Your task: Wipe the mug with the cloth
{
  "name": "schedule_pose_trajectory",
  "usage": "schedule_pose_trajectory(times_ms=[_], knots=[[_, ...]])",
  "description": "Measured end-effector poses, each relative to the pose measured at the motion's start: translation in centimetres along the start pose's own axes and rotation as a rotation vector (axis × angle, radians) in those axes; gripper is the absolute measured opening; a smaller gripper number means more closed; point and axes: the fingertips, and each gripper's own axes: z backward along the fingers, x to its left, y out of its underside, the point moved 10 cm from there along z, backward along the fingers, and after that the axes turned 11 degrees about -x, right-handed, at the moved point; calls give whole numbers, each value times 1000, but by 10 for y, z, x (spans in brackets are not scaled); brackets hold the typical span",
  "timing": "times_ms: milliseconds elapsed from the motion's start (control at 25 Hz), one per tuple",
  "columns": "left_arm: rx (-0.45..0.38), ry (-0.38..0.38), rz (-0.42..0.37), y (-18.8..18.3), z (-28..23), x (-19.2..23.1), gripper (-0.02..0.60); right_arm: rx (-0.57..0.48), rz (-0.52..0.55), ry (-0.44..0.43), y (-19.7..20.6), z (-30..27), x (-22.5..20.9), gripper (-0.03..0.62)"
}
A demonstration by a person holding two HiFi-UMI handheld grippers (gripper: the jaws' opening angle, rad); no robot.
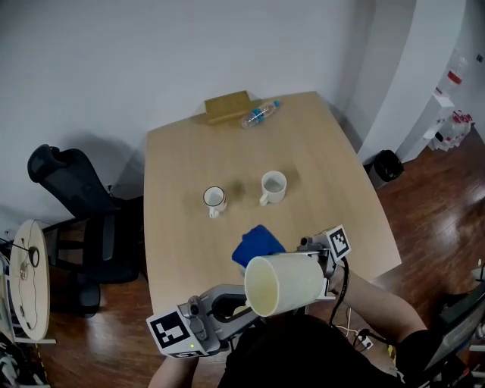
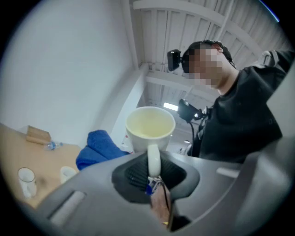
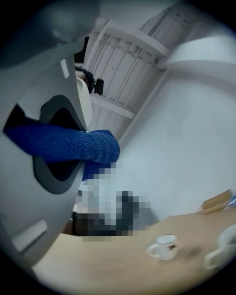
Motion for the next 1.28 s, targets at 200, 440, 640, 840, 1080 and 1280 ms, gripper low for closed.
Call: schedule_pose_trajectory(times_ms=[200,440,640,840,1080,1280], knots=[[-100,-321,-36,-19,14,30,37,-318,624,342,-71,9,87,109],[-214,-505,39,-33,27,53,37,-104,1623,457,-24,-55,181,109],[-254,-499,120,-45,15,52,37,209,2252,354,59,-81,141,108],[-329,-446,300,-37,1,44,35,395,2853,283,83,-72,102,109],[-260,-396,173,-37,5,36,37,367,2562,281,76,-78,133,109],[-98,-331,-22,-44,21,31,38,345,1936,379,42,-83,164,109]])
